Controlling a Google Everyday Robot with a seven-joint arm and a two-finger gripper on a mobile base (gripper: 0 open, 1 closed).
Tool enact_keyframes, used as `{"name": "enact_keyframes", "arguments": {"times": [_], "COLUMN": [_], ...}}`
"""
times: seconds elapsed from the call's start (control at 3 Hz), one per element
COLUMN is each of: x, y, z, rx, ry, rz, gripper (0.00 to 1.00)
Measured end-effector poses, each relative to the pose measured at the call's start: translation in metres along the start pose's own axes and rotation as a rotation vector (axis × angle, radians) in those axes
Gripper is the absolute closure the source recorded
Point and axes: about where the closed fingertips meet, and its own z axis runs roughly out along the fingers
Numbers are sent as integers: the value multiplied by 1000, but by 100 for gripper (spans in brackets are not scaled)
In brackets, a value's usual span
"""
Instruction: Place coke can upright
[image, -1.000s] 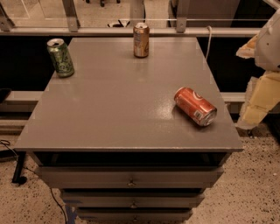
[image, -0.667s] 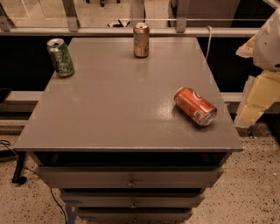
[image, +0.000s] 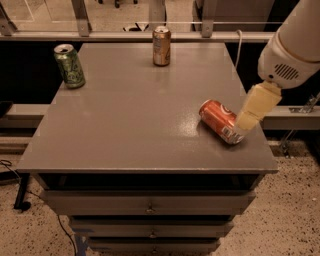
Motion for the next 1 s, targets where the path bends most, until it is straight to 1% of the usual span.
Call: {"name": "enact_keyframes", "arguments": {"times": [0.33,0.67,1.0], "x": [-20,-35,-42], "y": [-6,-4,0], "z": [42,77,101], "rx": [-13,-24,-31], "ry": [12,29,47], "rz": [135,248,308], "gripper": [0,0,0]}}
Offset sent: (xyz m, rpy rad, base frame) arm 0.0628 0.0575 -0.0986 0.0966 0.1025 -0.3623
